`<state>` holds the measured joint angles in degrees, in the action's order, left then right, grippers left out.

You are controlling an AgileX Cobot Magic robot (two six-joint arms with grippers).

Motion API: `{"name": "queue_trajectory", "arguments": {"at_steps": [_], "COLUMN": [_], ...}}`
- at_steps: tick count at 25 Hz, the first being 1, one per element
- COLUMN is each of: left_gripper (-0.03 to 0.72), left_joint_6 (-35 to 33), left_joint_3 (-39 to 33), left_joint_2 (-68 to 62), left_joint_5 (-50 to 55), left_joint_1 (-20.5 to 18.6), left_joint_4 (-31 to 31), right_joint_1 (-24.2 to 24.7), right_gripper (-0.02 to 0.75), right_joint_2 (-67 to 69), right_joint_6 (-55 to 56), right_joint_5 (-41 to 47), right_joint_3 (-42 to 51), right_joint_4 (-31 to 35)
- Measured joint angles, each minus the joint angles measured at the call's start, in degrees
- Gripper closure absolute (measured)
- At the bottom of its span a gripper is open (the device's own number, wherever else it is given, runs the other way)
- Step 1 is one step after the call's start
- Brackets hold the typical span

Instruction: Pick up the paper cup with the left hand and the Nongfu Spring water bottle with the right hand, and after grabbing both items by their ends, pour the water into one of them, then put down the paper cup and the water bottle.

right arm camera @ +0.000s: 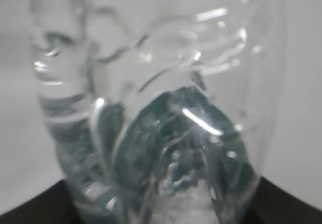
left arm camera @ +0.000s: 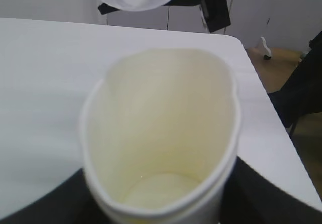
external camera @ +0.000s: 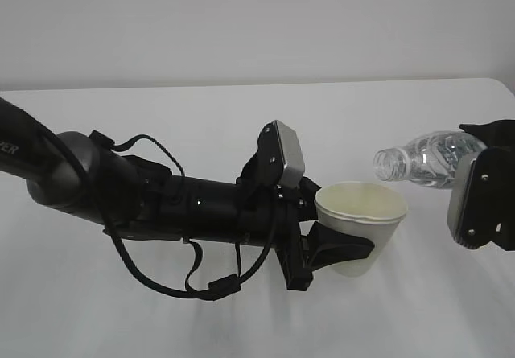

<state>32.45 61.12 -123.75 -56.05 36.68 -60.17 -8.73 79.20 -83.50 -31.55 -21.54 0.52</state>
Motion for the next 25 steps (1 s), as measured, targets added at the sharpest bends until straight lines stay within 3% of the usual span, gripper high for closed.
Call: {"name": "queue_trajectory", "arguments": {"at_steps": [25], "left_gripper": [0.299], "left_joint_6": [0.1], "left_joint_3": [0.0], "left_joint_2": [0.0], "left_joint_5": [0.0], "left_joint_1": [0.0], "left_joint_4": [0.0], "right_joint_1": [0.0], "right_gripper": [0.334], "right_joint_2": [0.0], "right_joint_6": [-2.7], "right_joint_5": [-1.6], "right_joint_3": [0.0], "right_joint_4": [0.1]}}
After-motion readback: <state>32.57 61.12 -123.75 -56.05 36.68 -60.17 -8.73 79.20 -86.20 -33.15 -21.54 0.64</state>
